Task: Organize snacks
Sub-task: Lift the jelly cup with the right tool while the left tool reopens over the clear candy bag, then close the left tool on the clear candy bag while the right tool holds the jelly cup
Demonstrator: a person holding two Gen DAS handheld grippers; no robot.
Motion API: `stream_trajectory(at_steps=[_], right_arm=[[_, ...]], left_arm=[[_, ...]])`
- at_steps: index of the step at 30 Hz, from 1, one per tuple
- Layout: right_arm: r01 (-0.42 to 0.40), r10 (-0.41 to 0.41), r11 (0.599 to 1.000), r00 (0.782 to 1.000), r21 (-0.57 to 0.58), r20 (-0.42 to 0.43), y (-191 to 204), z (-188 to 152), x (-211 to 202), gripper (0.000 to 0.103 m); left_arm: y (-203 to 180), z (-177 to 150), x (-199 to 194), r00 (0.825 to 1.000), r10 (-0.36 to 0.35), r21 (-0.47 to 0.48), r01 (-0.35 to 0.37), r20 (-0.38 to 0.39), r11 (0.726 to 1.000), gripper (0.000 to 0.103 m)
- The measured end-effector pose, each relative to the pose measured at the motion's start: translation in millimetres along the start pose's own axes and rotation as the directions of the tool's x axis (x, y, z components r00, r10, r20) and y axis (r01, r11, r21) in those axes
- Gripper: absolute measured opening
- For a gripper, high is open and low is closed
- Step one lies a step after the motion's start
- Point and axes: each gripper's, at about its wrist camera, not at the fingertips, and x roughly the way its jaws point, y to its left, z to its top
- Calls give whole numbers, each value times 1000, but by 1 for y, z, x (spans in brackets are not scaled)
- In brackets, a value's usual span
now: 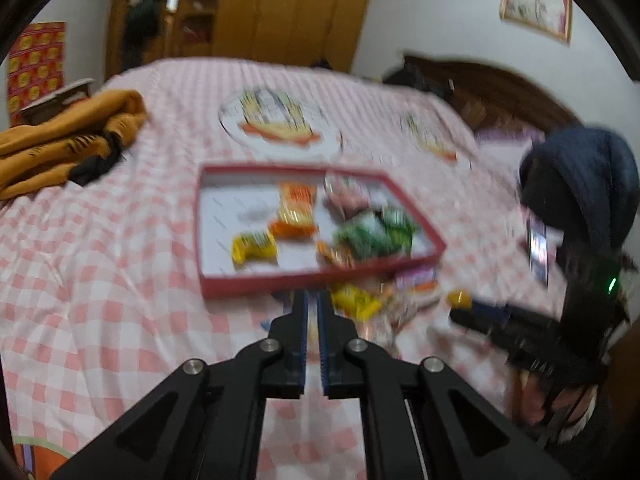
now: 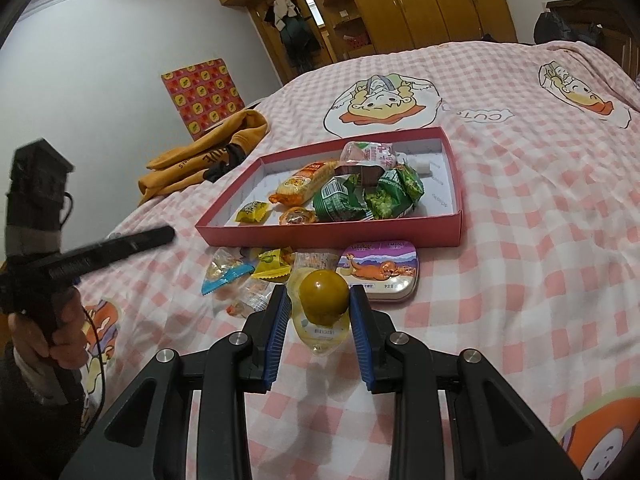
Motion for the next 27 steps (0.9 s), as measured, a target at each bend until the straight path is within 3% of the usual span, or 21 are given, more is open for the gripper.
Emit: stream_trajectory(at_steps=[1, 5, 7, 8, 11, 17, 27], right_arm=[[1, -1, 1000, 1000, -1, -1, 0, 0, 1, 32], [8, -8, 1000, 1000, 1, -12, 0, -2, 3, 32], [10, -10, 1000, 1000, -2, -15, 0, -3, 3, 32], [11, -11, 1000, 1000, -4, -17, 0, -3, 2, 32], [13, -13, 1000, 1000, 1, -15, -3, -3, 0, 32], [3, -3, 1000, 1000, 14, 0, -3, 3, -1, 32], [4, -3, 1000, 1000, -24, 26, 5, 23, 0, 32]], left_arm=[[-1, -2, 7, 1000, 9, 10, -9, -14, 1000, 13], [-4, -7, 39, 998, 4, 20, -3, -62, 1000, 64], [-2, -10, 56, 996, 18, 18, -16, -90, 1000, 59], [-1, -11, 61, 995, 30, 16, -29, -99, 999, 37], [3, -13, 53, 998, 20, -17, -21, -67, 1000, 31], [11, -10, 33, 998, 54, -37, -56, -40, 998, 31], [20, 4, 16, 999, 40, -85, -38, 17, 996, 33]])
